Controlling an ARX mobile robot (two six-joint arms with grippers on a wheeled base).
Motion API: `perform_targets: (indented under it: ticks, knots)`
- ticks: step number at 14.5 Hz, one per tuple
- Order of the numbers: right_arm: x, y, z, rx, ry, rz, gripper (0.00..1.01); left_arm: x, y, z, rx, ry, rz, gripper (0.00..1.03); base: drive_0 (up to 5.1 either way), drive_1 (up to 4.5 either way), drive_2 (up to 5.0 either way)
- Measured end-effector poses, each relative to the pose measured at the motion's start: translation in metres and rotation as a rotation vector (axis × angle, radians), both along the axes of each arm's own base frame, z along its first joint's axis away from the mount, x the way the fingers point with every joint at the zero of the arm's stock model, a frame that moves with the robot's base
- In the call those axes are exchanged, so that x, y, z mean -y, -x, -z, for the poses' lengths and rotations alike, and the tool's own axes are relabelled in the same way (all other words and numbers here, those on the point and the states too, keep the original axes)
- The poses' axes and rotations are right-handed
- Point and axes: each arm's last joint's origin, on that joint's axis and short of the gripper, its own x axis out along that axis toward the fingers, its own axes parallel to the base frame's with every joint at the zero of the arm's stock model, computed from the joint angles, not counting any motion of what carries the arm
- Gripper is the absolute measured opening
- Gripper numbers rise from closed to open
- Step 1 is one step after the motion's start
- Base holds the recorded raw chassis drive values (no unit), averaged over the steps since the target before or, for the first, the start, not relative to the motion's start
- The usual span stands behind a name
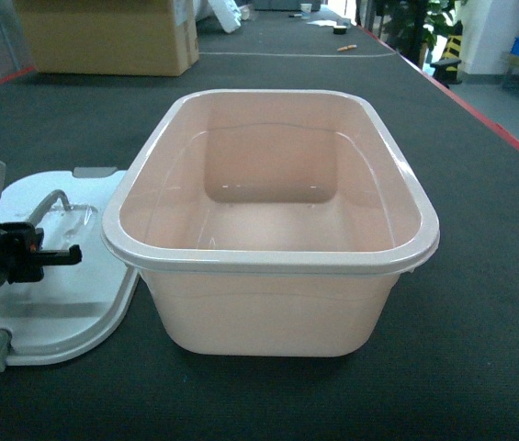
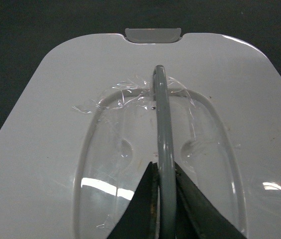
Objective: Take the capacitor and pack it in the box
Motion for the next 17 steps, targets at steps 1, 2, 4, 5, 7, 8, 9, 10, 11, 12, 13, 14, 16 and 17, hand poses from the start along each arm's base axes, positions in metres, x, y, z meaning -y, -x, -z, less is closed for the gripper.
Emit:
perform_targets:
  ticks: [1,2,4,5,7,8,9,10,11,12,13,14,16,17]
  knots:
    - [0.0,0.0,0.0,0.0,0.0,0.0,0.98,-0.002,0.0,0.0,0.003,0.001,-0.002,0.02,0.0,0.0,0.0]
    - [0.0,0.0,0.0,0.0,0.0,0.0,0.98,-0.002,0.001,0.0,0.001,0.002,-0.003,0.02,0.0,0.0,0.0]
    - [0.0,0.0,0.0,0.0,0.0,0.0,0.98,-0.004,0.006,-0.007,-0.023,0.002,-0.031,0.02,0.0,0.0,0.0]
    - [0.0,0.0,0.0,0.0,0.0,0.0,0.98,-0.004,0.009,-0.018,-0.024,-0.001,-0.042,0.02,0.0,0.0,0.0]
    - [0.0,0.0,0.0,0.0,0.0,0.0,0.98,0.002,0.012,-0.068,0.064,-0.011,-0.081,0.02,0.0,0.0,0.0]
    - [0.0,0.0,0.0,0.0,0.0,0.0,0.98,0.01,0.016,-0.098,0.135,-0.013,-0.09,0.02,0.0,0.0,0.0]
    - [0.0,0.0,0.0,0.0,0.0,0.0,0.98,0.021,0.021,-0.126,0.204,-0.016,-0.091,0.02,0.0,0.0,0.0]
    - [0.0,0.0,0.0,0.0,0.0,0.0,0.98,0.03,0.025,-0.148,0.256,-0.025,-0.102,0.02,0.0,0.0,0.0]
    - [0.0,0.0,0.0,0.0,0.0,0.0,0.98,0.045,0.032,-0.177,0.318,-0.024,-0.13,0.02,0.0,0.0,0.0]
    - [0.0,0.0,0.0,0.0,0.0,0.0,0.98,0.059,0.039,-0.194,0.336,-0.021,-0.157,0.02,0.0,0.0,0.0]
    - [0.0,0.0,0.0,0.0,0.0,0.0,0.98,0.075,0.044,-0.206,0.348,-0.017,-0.184,0.02,0.0,0.0,0.0]
    - [0.0,0.0,0.0,0.0,0.0,0.0,0.98,0.095,0.046,-0.213,0.354,-0.01,-0.2,0.02,0.0,0.0,0.0]
    - [0.0,0.0,0.0,0.0,0.0,0.0,0.98,0.139,0.05,-0.21,0.312,-0.009,-0.178,0.02,0.0,0.0,0.0]
    - [0.0,0.0,0.0,0.0,0.0,0.0,0.98,0.154,0.051,-0.205,0.294,-0.007,-0.168,0.02,0.0,0.0,0.0]
